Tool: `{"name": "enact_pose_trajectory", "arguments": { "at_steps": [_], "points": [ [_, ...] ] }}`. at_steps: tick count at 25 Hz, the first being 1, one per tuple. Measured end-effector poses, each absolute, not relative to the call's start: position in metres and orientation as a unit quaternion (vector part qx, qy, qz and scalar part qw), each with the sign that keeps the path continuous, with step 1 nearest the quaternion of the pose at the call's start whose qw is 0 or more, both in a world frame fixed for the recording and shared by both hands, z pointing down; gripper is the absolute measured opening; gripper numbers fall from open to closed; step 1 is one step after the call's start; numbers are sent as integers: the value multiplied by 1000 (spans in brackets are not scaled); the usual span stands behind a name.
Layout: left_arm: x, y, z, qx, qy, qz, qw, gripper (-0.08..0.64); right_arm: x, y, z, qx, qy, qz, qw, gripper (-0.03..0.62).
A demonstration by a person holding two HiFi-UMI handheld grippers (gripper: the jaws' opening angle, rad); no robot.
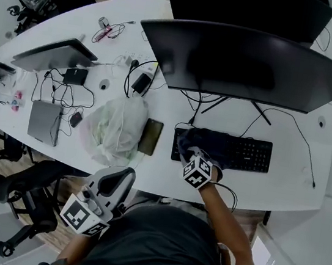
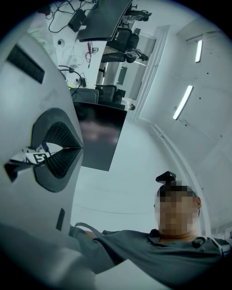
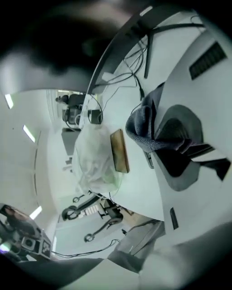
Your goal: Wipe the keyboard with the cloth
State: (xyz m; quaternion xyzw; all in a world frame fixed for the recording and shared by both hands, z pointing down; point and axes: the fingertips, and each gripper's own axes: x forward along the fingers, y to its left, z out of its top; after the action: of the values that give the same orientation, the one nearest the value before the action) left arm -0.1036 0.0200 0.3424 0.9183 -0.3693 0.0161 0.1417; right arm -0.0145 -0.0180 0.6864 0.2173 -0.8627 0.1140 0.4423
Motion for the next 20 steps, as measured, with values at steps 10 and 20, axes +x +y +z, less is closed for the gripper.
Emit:
{"name": "enact_pose_trajectory", "arguments": {
  "at_steps": [10,20],
  "points": [
    [-114,27,346,912,-385,8,143,8,220,-10,687,425,-740,186,488,26],
    [-93,26,353,920,-360,3,155,8,-9,-3,689,201,-856,143,455,26]
  ]
}}
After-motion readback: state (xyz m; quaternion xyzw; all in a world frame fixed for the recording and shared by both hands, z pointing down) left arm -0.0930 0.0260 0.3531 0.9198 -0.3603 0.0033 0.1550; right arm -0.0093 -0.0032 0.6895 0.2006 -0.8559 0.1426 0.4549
